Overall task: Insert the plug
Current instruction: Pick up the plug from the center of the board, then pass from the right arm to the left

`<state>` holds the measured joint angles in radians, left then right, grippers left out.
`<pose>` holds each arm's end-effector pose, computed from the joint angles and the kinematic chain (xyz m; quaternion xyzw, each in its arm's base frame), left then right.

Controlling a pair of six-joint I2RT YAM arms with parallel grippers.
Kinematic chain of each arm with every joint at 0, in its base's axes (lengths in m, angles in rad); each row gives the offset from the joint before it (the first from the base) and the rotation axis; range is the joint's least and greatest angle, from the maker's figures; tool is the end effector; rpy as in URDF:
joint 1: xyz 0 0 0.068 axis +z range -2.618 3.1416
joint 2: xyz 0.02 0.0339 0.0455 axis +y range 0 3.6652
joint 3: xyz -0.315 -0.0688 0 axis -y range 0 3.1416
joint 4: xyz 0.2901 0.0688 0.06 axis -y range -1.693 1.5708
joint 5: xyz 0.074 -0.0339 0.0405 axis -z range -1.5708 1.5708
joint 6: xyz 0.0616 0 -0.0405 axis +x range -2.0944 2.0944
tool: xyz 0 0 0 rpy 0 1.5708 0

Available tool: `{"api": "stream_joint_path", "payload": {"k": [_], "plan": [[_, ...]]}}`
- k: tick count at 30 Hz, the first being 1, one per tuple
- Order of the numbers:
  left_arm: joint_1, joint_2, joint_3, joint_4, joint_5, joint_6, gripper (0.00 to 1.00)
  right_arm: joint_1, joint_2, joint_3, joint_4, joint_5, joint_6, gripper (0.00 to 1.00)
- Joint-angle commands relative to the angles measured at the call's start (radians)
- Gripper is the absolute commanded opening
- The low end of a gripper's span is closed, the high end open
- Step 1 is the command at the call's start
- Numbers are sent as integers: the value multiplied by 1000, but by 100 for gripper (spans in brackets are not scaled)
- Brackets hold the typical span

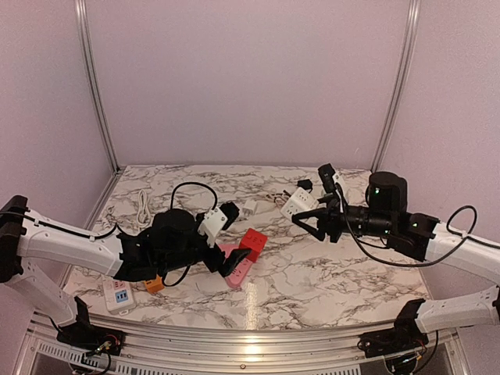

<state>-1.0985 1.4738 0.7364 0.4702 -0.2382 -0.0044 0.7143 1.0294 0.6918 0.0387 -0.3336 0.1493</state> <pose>0.1829 -0.3262 0.2410 0.3490 0.7117 -0.2351 0.5625 0.1965 0.1971 0.3050 -0.3159 0.7344 0.3664 0.4760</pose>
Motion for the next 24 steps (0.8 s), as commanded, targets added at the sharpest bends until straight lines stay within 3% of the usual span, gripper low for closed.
{"api": "stream_joint_path", "payload": {"k": [1, 12, 24], "plan": [[-14, -22, 29, 52, 104, 305, 99, 5, -54, 89, -139, -136, 44, 30], [-55, -37, 45, 51, 207, 663, 99, 6, -62, 128, -321, -268, 52, 31], [-107, -21, 50, 100, 221, 926, 99, 17, 2, 95, -253, -439, 74, 31]]}}
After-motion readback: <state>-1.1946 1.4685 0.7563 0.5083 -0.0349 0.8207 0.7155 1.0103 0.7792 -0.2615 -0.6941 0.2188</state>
